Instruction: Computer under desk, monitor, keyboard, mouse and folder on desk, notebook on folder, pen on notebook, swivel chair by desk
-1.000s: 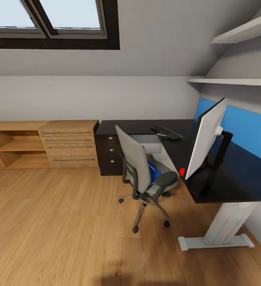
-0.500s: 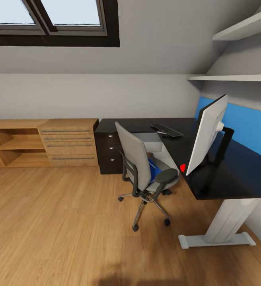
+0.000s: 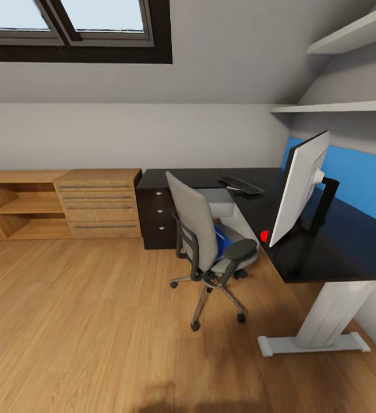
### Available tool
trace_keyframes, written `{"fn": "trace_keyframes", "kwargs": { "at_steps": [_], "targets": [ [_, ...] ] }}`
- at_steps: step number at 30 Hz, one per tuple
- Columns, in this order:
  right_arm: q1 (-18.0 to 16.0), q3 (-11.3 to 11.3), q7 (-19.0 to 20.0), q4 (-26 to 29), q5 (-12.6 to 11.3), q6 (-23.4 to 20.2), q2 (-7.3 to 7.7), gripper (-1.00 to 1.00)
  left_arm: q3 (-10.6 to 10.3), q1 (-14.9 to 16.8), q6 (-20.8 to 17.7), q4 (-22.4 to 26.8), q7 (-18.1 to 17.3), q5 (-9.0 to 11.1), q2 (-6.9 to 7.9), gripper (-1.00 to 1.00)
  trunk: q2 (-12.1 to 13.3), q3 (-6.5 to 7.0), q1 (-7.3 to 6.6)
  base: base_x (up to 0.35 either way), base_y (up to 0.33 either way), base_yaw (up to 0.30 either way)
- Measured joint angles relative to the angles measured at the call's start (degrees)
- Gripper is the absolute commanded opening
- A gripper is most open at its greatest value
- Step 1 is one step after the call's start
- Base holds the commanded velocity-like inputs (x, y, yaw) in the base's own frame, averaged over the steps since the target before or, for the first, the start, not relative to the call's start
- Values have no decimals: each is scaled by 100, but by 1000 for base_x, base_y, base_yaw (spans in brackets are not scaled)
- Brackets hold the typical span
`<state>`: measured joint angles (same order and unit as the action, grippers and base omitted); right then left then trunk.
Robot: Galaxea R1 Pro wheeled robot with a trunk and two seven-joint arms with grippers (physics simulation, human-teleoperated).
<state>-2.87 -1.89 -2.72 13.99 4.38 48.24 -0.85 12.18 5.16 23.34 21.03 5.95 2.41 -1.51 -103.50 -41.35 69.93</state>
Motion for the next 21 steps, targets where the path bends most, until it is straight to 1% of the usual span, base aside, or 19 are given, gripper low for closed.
{"fn": "trace_keyframes", "kwargs": {
  "at_steps": [3, 4, 5, 6, 8, 9, 11, 12, 13, 15, 16, 17, 18, 20, 21],
  "targets": [
    [0, 12, 8, 9, 13, 22, 0, 100, -9, 0, 159, 171, -29, -2, -7, 100, -120, -54, 66, 0, 0, 0],
    [-7, 5, -25, 313, 13, -66, -5, 100, -17, 2, 33, 795, -19, -10, -36, 100, -160, -71, 88, 0, 0, 0],
    [-7, 2, -28, 428, 9, -129, -5, 100, -19, 1, -79, 1065, -16, -13, -47, 100, -201, -89, 110, 0, 0, 0],
    [-9, -2, -33, 669, 1, -346, -6, 100, -18, 0, -408, 1351, -18, -13, -77, 100, -241, -107, 132, 0, 0, 0],
    [-9, -8, -48, 936, -11, -709, -6, 100, -15, 0, -838, 1653, -21, -11, -108, 100, -321, -143, 176, 0, 0, 0],
    [-11, -13, -103, 1387, -21, -1384, -12, 100, -15, 2, -1493, 2171, -25, -9, -137, 100, -361, -160, 198, 0, 0, 0],
    [-11, -15, -175, 1771, -24, -1876, -19, 100, -12, -2, -1918, 2623, -30, -3, -161, 100, -441, -197, 242, 0, 0, 0],
    [-22, -14, -403, 2449, -33, -2728, -33, 100, -18, -3, -2555, 3358, -36, 2, -257, 100, -481, -214, 264, 0, 0, 0],
    [-52, -15, -541, 2868, -35, -3159, -41, 100, -23, -5, -2877, 3863, -36, -1, -335, 100, -521, -232, 285, 0, 0, 0],
    [-121, -16, -658, 3185, -40, -3563, -55, 100, -33, -7, -3182, 4220, -37, 0, -417, 100, -601, -269, 329, 0, 0, 0],
    [-234, -16, -733, 3427, -39, -3928, -72, 100, -51, -7, -3464, 4518, -38, -3, -484, 100, -641, -286, 351, 0, 0, 0],
    [-318, -17, -762, 3522, -42, -4107, -82, 100, -65, -7, -3609, 4662, -38, -3, -510, 100, -682, -304, 373, 0, 0, 0],
    [-592, -18, -816, 3696, -47, -4557, -100, 100, -151, -4, -4010, 5021, -35, -2, -558, 100, -722, -322, 395, 0, 0, 0],
    [-848, -19, -837, 3758, -47, -4815, -111, 100, -250, -1, -4271, 5265, -27, -2, -587, 100, -802, -358, 439, 0, 0, 0],
    [-1079, -19, -849, 3765, -42, -5021, -123, 100, -366, 6, -4481, 5474, -17, 0, -615, 100, -842, -375, 461, 0, 0, 0]
  ]
}}
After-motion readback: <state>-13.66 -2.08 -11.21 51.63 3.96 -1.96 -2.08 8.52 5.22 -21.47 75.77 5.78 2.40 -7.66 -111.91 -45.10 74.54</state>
